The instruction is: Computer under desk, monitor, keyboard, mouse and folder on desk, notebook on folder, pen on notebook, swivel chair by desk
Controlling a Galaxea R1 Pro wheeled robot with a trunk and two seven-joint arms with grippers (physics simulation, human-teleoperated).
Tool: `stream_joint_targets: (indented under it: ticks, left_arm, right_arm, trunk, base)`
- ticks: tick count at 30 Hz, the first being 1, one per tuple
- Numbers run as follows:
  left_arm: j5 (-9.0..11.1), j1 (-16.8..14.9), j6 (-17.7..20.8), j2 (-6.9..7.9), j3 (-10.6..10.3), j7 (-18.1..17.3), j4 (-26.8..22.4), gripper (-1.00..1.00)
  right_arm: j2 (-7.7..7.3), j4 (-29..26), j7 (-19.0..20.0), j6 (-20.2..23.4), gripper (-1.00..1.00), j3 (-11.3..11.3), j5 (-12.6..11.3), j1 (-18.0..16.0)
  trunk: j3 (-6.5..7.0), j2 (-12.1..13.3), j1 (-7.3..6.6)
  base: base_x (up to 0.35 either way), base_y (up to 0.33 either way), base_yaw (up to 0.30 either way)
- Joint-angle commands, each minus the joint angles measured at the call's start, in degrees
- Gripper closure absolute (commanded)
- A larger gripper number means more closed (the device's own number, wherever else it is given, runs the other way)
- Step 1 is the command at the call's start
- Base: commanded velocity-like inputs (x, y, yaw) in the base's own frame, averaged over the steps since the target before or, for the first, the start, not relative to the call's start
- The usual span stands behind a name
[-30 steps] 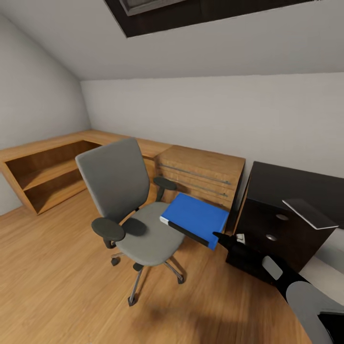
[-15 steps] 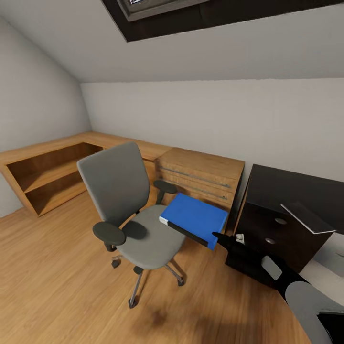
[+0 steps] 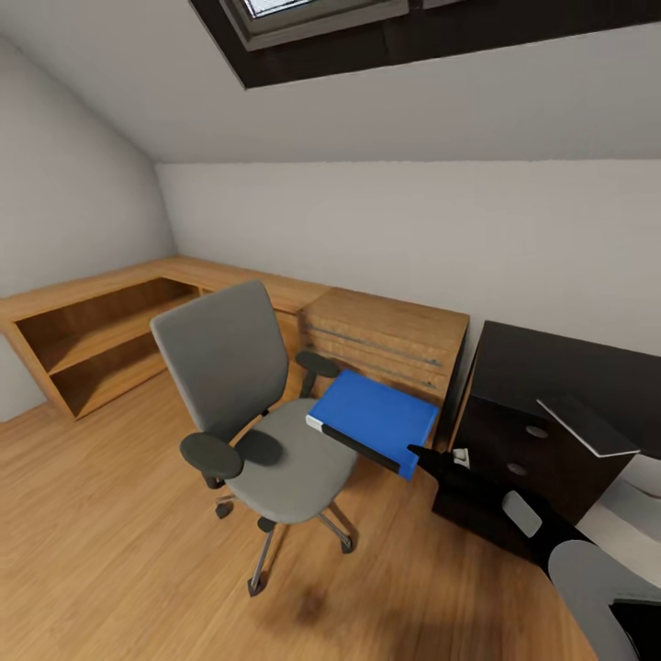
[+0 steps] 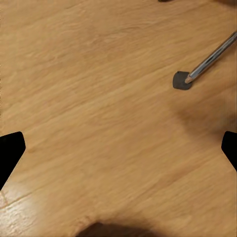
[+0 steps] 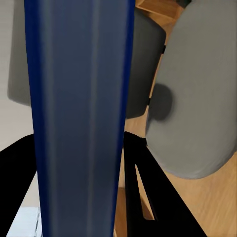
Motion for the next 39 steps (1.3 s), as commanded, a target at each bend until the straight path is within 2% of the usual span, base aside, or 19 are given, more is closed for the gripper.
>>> stream_joint_targets:
  ticks: [1,8,13,17,28,39]
  left_arm:
    - [0.6,0.0,-0.2,0.04,-0.2,-0.1,0.1,-1.0]
    - [0.6,0.0,-0.2,0.07,-0.2,-0.1,0.1,-1.0]
    - [0.7,0.0,-0.2,0.17,-0.1,-0.1,0.1,-1.0]
    - [0.7,0.0,-0.3,0.09,-0.1,0.0,0.1,-1.0]
    - [0.7,0.0,-0.3,0.08,-0.1,0.1,1.0,-1.0]
    - [0.6,0.0,-0.3,-0.04,-0.1,0.0,1.2,-1.0]
  right_arm:
    - [-0.05,0.0,0.1,0.5,1.0,-0.1,-0.1,0.0]
    - [-0.15,-0.1,3.6,0.8,1.0,0.0,-0.2,0.0]
    - [-0.18,-0.1,3.9,1.3,1.0,-0.1,-0.2,0.0]
    - [-0.34,-0.3,4.0,3.7,1.0,0.0,-0.1,0.0]
    - [-0.41,-0.4,4.0,4.4,1.0,0.0,-0.1,0.0]
    - [-0.33,-0.4,4.0,4.2,1.0,0.3,0.1,0.0]
  trunk:
    - [0.13,0.4,-0.23]
    - [1.39,3.2,-1.77]
    - [2.29,5.2,-2.87]
    - [3.01,6.8,-3.75]
    - [4.98,11.2,-6.16]
    - [6.96,15.6,-8.58]
  base:
    - [0.0,0.0,0.0]
    - [0.0,0.0,0.0]
    - [0.0,0.0,0.0]
    - [0.0,0.0,0.0]
    - [0.0,0.0,-0.002]
    - [0.0,0.0,-0.193]
